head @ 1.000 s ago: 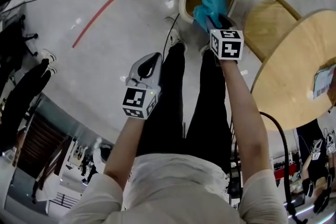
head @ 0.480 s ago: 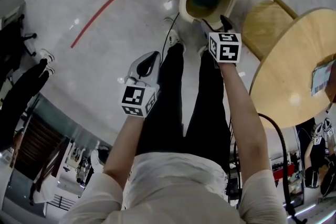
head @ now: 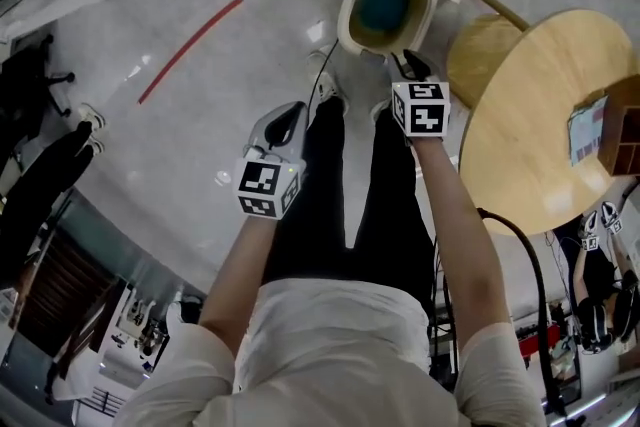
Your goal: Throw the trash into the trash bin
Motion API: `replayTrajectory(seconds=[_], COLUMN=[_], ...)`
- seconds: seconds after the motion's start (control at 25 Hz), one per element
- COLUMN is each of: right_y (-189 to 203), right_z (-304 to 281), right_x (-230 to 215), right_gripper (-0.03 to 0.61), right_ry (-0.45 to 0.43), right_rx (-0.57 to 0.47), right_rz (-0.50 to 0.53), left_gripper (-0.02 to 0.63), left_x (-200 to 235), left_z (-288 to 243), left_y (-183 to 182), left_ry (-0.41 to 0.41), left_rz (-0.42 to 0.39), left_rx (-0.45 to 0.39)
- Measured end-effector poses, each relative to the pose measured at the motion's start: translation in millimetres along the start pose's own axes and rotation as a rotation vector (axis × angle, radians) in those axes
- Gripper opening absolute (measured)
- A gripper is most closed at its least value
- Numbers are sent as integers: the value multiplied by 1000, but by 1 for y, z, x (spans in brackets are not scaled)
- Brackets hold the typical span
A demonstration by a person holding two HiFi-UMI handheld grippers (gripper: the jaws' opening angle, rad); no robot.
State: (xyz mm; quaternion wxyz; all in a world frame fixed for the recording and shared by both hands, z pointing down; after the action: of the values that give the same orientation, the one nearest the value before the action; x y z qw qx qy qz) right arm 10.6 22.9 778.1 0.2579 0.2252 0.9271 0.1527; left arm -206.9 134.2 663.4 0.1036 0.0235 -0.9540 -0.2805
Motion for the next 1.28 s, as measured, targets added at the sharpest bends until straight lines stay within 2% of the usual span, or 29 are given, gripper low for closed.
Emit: replayTrajectory(seconds=[0.32, 0.72, 1.28], right_y=[-8, -23, -39], right_z=[39, 99, 177], right_x=[8, 41, 74], right_gripper=[17, 0, 0], right_ry=[1, -32, -60], right_rx=[-36, -79, -143], right_rz=[13, 26, 37], left_gripper=[3, 3, 3], left_x=[-2, -14, -29], left_z=[18, 65, 111], left_y=[-15, -34, -70], left_ry=[-25, -22, -1], left_rz=[-12, -7, -78], left_rx=[-29, -40, -72])
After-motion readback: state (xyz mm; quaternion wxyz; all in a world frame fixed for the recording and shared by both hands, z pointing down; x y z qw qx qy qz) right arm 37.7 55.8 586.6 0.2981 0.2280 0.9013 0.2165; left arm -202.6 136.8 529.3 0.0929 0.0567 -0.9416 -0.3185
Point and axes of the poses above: the fingertips, and each gripper's own axes: z backward along the fingers, x to its left, y out of its underside, the point moved 7 cm from there along z, backward along the fingers, and after that the axes turned 10 degrees about -y, right-handed, at the moved point
